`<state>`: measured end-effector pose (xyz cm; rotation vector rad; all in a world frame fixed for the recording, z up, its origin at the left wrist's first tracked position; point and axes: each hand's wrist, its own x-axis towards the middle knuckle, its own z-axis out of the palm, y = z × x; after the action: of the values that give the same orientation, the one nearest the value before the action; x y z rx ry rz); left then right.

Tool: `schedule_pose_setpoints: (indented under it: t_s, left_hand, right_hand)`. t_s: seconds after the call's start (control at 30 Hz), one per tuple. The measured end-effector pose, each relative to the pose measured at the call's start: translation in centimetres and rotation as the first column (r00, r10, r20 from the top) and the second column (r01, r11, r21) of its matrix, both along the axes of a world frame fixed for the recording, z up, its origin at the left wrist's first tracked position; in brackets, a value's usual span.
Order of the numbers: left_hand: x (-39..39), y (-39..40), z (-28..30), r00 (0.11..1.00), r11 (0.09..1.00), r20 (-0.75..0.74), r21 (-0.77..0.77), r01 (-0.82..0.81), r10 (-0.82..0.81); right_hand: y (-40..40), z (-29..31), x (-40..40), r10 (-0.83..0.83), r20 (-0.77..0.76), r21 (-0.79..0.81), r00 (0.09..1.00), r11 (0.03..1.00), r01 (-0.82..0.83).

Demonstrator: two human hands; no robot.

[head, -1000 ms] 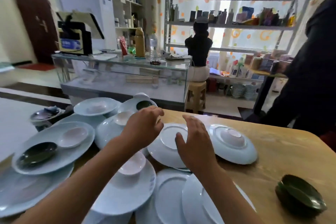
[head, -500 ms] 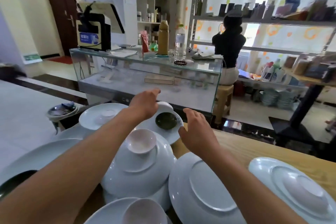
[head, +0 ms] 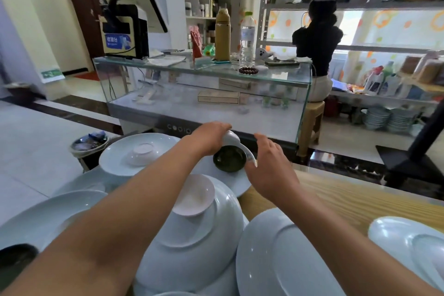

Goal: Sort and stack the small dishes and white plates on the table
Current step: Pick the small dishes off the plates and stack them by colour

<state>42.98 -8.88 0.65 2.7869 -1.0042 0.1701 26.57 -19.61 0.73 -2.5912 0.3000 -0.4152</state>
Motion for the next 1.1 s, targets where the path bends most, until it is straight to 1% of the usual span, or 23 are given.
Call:
schedule_pose_setpoints:
  t_s: [0.13, 0.27, 0.33, 0.43, 0.5, 0.57, 0.7, 0.8, 0.87, 0.97, 1.03, 1.07, 1.1]
  left_hand:
    - [-0.3, -0.5, -0.3, 0.986, 0.993, 0.166, 0.120, 0.004, -0.024]
    - [-1.0, -0.8, -0.2, 0.951, 0.972, 0.301, 0.234, -0.003, -0.070]
    - [-1.2, -0.8, -0.1, 0.933, 0.967, 0.356, 0.253, -0.032, -0.062]
    - [-1.7, -0.6, 0.8, 0.900, 0.948, 0.435, 0.295, -0.119, -0.022]
    - [-1.9, -0.4, 1.5, 0.867, 0.939, 0.498, 0.301, -0.168, -0.004]
    - [-2.2, -0.3, 2.2, 0.850, 0.943, 0.526, 0.276, -0.186, 0.014]
    - [-3.6, 0.0, 3.6, 0.856, 0.975, 0.514, 0.150, -0.161, 0.062]
    - [-5.7, 0.0, 4.3, 0.885, 0.993, 0.459, 0.031, -0.110, 0.084]
    - [-7.9, -0.4, 4.7, 0.924, 0.990, 0.360, -0.113, -0.089, 0.125]
    - [-11.8, -1.2, 5.3, 0.977, 0.921, 0.127, -0.373, -0.115, 0.173]
    - [-14.9, -1.9, 5.7, 0.989, 0.857, -0.059, -0.494, -0.144, 0.132]
    - [-16.4, -2.1, 5.8, 0.981, 0.825, -0.173, -0.537, -0.173, 0.093]
    - [-18.3, -2.5, 6.1, 0.952, 0.785, -0.306, -0.582, -0.211, 0.029]
  right_hand:
    - [0.1, -0.8, 0.0, -0.006, -0.017, -0.010, 1.000, 1.000, 0.006]
    - [0.6, -1.3, -0.2, -0.009, -0.036, 0.001, 0.999, 1.000, 0.009]
    - [0.6, -1.2, -0.3, -0.015, -0.034, -0.008, 0.999, 1.000, 0.014]
    - [0.6, -1.3, -0.6, -0.010, -0.052, -0.015, 0.999, 1.000, 0.009]
    - [0.4, -1.5, -1.0, -0.013, -0.066, -0.021, 0.998, 1.000, 0.012]
    - [0.3, -1.5, -1.3, -0.018, -0.074, -0.019, 0.997, 1.000, 0.017]
    - [0.5, -0.7, -1.9, -0.023, -0.053, -0.025, 0.998, 0.999, 0.022]
    - [0.6, 0.2, -3.0, -0.027, -0.033, -0.021, 0.999, 0.999, 0.026]
    - [0.4, 1.0, -4.6, -0.024, -0.015, -0.028, 1.000, 0.999, 0.023]
    - [-0.3, 2.2, -8.0, -0.026, 0.040, -0.059, 0.999, 0.998, 0.029]
    - [-1.3, 2.9, -11.2, -0.034, 0.096, -0.075, 0.995, 0.996, 0.041]
    - [-1.9, 3.1, -12.7, -0.034, 0.120, -0.085, 0.992, 0.995, 0.044]
    - [-2.5, 3.3, -14.6, -0.038, 0.142, -0.095, 0.989, 0.994, 0.052]
